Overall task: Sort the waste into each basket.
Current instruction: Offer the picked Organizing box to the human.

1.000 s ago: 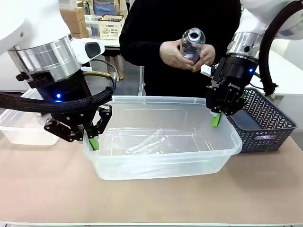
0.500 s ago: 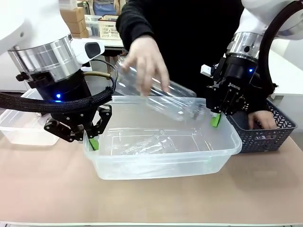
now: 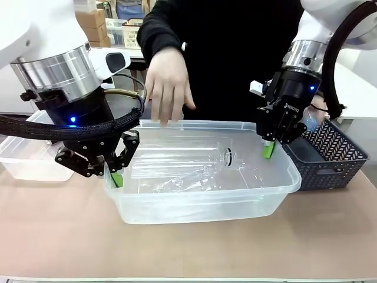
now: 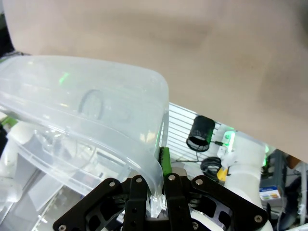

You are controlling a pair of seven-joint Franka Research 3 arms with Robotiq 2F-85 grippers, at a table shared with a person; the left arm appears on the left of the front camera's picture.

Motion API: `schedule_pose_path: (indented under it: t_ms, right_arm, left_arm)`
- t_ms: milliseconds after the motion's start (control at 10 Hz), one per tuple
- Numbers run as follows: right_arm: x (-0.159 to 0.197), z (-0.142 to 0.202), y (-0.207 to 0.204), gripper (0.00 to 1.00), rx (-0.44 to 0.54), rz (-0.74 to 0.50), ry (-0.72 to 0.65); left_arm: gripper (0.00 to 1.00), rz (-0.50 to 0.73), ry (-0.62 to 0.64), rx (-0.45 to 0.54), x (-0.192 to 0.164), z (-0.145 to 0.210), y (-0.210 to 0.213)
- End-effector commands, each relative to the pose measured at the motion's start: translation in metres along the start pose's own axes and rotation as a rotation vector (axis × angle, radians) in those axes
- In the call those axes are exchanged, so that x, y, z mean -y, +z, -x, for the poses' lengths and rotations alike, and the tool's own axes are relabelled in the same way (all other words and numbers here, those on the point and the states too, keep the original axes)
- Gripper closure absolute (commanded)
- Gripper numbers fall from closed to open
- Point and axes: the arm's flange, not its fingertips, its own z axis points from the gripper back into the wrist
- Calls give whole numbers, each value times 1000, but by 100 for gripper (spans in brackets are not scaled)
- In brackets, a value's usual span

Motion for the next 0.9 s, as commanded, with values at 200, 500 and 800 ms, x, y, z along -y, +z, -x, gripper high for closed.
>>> schedule_pose_path:
  t_ms: [200, 500, 800]
  right_arm:
    - [0, 4, 2, 100, -3, -3, 2]
    - [0, 4, 2, 100, -3, -3, 2]
    - [0, 4, 2, 100, -3, -3, 2]
  left_arm:
    - [100, 16, 12, 6, -3, -1, 4]
    - [100, 16, 12, 6, -3, -1, 4]
    - [100, 16, 12, 6, -3, -1, 4]
